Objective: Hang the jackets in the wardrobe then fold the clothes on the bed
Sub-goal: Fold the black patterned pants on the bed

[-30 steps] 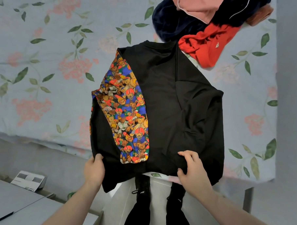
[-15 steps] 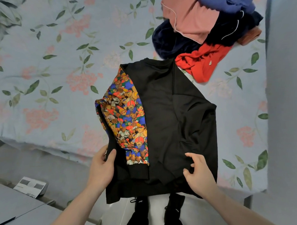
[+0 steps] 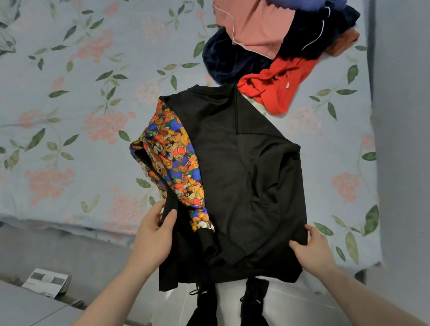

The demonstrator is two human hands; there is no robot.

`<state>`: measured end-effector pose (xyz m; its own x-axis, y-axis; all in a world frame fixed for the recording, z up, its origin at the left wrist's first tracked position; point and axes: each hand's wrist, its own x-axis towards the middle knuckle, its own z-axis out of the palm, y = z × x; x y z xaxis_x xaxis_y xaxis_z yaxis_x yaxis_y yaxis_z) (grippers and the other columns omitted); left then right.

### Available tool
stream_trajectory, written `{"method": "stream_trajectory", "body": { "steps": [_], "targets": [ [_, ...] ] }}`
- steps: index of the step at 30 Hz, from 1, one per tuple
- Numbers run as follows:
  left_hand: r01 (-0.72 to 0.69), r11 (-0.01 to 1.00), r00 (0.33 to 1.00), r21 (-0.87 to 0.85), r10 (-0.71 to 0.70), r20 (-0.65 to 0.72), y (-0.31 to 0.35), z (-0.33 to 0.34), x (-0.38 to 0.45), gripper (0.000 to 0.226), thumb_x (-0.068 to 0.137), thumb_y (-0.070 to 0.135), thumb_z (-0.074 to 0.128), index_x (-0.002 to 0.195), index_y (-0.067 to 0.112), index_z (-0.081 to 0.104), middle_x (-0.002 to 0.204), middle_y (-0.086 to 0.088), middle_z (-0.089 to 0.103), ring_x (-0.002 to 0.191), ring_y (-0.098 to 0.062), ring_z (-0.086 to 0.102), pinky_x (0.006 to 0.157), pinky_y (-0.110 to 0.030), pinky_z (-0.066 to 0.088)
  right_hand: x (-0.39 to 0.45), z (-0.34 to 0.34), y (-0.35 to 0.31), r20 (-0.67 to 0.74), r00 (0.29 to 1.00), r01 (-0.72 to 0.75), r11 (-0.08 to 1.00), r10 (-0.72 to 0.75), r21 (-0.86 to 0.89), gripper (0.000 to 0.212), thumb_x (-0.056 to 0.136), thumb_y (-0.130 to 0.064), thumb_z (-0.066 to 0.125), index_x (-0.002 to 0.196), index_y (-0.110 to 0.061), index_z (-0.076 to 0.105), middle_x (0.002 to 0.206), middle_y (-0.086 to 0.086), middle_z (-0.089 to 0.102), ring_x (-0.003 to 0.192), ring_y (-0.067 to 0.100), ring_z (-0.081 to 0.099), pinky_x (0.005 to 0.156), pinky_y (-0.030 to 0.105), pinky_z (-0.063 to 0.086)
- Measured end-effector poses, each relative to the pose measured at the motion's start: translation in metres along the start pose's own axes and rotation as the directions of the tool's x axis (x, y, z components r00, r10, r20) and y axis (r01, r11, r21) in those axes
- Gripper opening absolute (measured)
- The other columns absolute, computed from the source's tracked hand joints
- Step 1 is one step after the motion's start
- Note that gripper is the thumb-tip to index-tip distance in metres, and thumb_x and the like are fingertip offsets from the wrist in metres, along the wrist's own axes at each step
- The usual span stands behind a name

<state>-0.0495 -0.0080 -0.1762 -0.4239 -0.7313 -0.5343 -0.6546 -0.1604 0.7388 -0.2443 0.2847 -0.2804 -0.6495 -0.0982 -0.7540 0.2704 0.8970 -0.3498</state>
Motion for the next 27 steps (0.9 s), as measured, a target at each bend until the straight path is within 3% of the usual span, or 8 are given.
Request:
{"method": "stream_trajectory", "body": {
  "steps": [1,6,9,11,16,21,24,27],
  "targets": [
    [0.02,0.999,1.0,0.036,-0.019,-0.014,-0.004,0.0,0.004,0.021,0.106,0.02,0.053,0.112,0.036,0.064,0.099,0.015,0.073,0.086,0.009,0.067,0.064,-0.008,0.047,0.001,-0.001,0.003,0.011,1.0,-0.022,0.999,0.022,0.023,0.077,0.087,-0.031,0.073,0.153,-0.016,0.036,0.147,0.013,0.048,0.127,0.034,0.056,0.107,0.048,0.048],
    [0.242,0.965,0.955,0.096,-0.22,-0.199,-0.05,-0.016,0.014,0.013,0.105,0.023,0.05,0.108,0.017,0.061,0.097,-0.002,0.069,0.096,-0.027,0.067,0.068,-0.034,0.044,0.001,0.002,0.012,0.111,0.98,-0.181,0.968,0.163,0.175,0.079,0.091,-0.03,0.075,0.153,-0.007,0.031,0.139,0.013,0.061,0.122,0.033,0.061,0.104,0.043,0.048],
    [0.363,0.93,0.91,0.057,-0.34,-0.237,-0.086,-0.029,0.008,0.023,0.108,0.024,0.044,0.124,0.013,0.058,0.117,-0.006,0.065,0.113,-0.033,0.06,0.084,-0.039,0.043,-0.005,0.007,0.018,0.132,0.974,-0.205,0.96,0.182,0.19,0.038,0.091,-0.021,0.076,0.116,-0.006,0.052,0.107,0.009,0.068,0.101,0.029,0.064,0.094,0.041,0.052],
    [0.445,0.896,0.869,0.01,-0.429,-0.246,-0.107,-0.033,0.004,0.034,0.11,0.027,0.042,0.137,0.011,0.056,0.129,-0.009,0.062,0.121,-0.035,0.057,0.092,-0.04,0.042,-0.007,0.012,0.021,0.108,0.98,-0.186,0.969,0.169,0.166,0.031,0.088,-0.021,0.078,0.107,-0.01,0.057,0.103,0.01,0.067,0.097,0.029,0.063,0.094,0.043,0.054],
    [0.582,0.809,0.792,-0.082,-0.587,-0.167,-0.138,-0.03,0.002,0.036,0.108,0.026,0.051,0.137,0.006,0.055,0.129,-0.011,0.063,0.123,-0.036,0.058,0.097,-0.041,0.045,-0.003,0.016,0.026,0.134,0.968,-0.225,0.97,0.212,0.096,0.047,0.086,-0.032,0.08,0.119,-0.006,0.06,0.112,0.01,0.067,0.107,0.032,0.065,0.098,0.045,0.054],
    [0.628,0.777,0.778,0.046,-0.625,-0.066,-0.152,-0.028,-0.001,0.022,0.101,0.012,0.06,0.122,0.007,0.056,0.098,-0.009,0.062,0.082,-0.023,0.056,0.083,-0.046,0.05,-0.005,0.015,0.041,0.206,0.947,-0.268,0.96,0.247,0.082,0.046,0.088,-0.022,0.079,0.129,-0.007,0.063,0.104,0.006,0.069,0.095,0.027,0.064,0.085,0.037,0.051],
    [0.643,0.759,0.766,0.097,-0.64,-0.063,-0.16,-0.033,-0.003,0.024,0.103,0.014,0.056,0.126,0.007,0.054,0.108,-0.012,0.062,0.096,-0.033,0.06,0.103,-0.054,0.047,-0.011,0.019,0.045,0.244,0.929,-0.311,0.945,0.278,0.106,0.038,0.091,-0.02,0.077,0.124,-0.006,0.064,0.096,0.003,0.069,0.086,0.022,0.065,0.081,0.038,0.053],
    [0.653,0.753,0.757,0.076,-0.65,-0.068,-0.166,-0.042,-0.003,0.028,0.105,0.015,0.052,0.131,0.007,0.051,0.122,-0.015,0.063,0.112,-0.038,0.061,0.104,-0.052,0.049,-0.014,0.02,0.047,0.254,0.918,-0.344,0.931,0.306,0.124,0.047,0.092,-0.026,0.075,0.131,-0.005,0.061,0.107,0.005,0.069,0.099,0.028,0.066,0.097,0.046,0.054]
  ]
}}
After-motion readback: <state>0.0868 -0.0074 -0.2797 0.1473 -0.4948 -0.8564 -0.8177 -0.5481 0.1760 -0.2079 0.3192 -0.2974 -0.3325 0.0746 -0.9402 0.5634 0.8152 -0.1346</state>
